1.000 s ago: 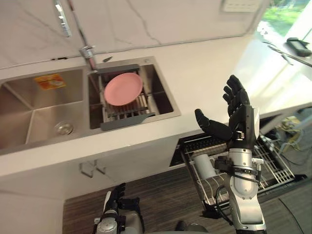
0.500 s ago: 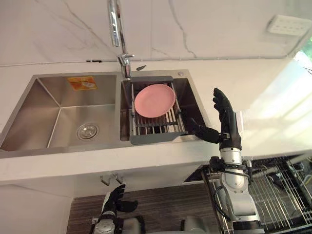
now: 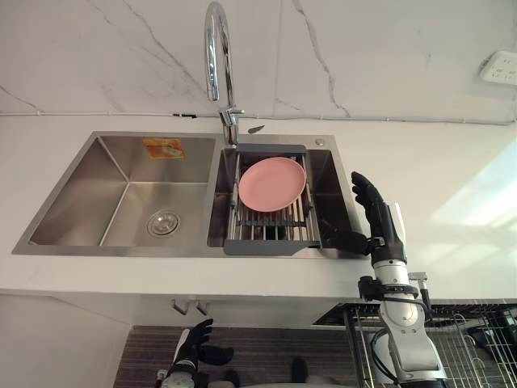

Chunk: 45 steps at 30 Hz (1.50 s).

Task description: Walk over to the sink, pick up the cup, carry it to the dishwasher, place the cup inside the dishwasher, then close the dishwasher door

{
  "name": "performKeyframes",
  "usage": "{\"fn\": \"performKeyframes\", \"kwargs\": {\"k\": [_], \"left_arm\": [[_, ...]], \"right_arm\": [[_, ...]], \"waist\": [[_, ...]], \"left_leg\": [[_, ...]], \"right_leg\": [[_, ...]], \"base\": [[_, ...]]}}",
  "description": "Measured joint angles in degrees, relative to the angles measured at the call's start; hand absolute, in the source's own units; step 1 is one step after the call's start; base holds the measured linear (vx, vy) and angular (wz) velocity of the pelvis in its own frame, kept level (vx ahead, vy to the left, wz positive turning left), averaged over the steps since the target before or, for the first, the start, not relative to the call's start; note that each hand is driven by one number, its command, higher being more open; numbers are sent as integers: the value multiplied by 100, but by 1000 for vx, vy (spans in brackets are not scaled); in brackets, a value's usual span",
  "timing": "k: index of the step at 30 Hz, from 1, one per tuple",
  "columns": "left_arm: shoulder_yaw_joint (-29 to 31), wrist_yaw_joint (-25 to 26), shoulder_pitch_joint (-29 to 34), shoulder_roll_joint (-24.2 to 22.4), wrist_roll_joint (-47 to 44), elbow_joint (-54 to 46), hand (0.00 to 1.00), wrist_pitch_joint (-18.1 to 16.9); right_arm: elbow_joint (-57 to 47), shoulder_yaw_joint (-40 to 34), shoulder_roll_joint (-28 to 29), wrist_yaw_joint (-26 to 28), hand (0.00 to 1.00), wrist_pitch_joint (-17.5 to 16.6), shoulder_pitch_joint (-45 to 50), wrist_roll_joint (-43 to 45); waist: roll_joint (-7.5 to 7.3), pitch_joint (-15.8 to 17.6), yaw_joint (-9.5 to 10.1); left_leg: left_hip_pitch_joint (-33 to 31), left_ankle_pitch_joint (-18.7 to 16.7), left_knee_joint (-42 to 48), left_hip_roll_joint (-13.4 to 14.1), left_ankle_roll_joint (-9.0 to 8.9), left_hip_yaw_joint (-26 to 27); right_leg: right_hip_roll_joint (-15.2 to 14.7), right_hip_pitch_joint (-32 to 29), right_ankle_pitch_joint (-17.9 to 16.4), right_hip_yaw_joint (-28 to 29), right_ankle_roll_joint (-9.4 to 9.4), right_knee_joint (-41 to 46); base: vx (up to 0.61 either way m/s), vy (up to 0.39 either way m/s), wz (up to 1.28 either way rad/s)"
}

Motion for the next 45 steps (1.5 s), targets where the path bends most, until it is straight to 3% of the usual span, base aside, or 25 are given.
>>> {"fn": "performKeyframes", "kwargs": {"k": [8, 15, 20, 31, 37, 45], "left_arm": [[27, -1, 12, -5, -7, 0, 90, 0], [141, -30, 59, -36, -277, 16, 90, 5], [161, -125, 69, -49, -397, 20, 90, 10], [362, -178, 86, -110, -452, 15, 90, -1], [362, -241, 59, -108, -451, -4, 90, -5], [365, -256, 28, -106, -451, -43, 90, -25]], "right_arm": [[18, -18, 101, -26, 90, 7, 71, -24], [70, -85, 337, -185, 90, 295, 375, -450], [55, -220, 364, -262, 90, 317, 373, -822], [0, -250, -492, -257, 90, 316, -17, -1225], [279, -222, -860, -226, 90, 313, -593, -1373], [785, 292, -1333, -7, 90, 302, -1155, -1596]], "waist": [[0, 0, 0], [-5, 0, 3], [-25, -4, 28], [-47, -20, 127], [-45, 22, 167], [-47, 184, 184]], "left_leg": [[61, 0, 23, 16, 0, 88], [87, -84, 264, 70, -36, 78], [78, -171, 299, 62, -53, -66], [-20, -173, 321, 18, -91, -262], [-81, -196, 412, 2, -16, -296], [-170, -322, 605, -22, 3, -379]], "right_leg": [[7, 28, 0, 75, 0, 18], [11, 158, -28, 60, -1, 116], [-10, 205, -124, -70, 42, 207], [-57, 218, -137, -262, 34, 202], [-71, 219, -137, -282, 33, 208], [-93, 231, -222, -333, 49, 278]], "base": [[0, 0, -5], [-20, -9, 2], [-77, -23, 16], [-10, -6, 10], [47, 10, 3], [9, 3, 6]]}}
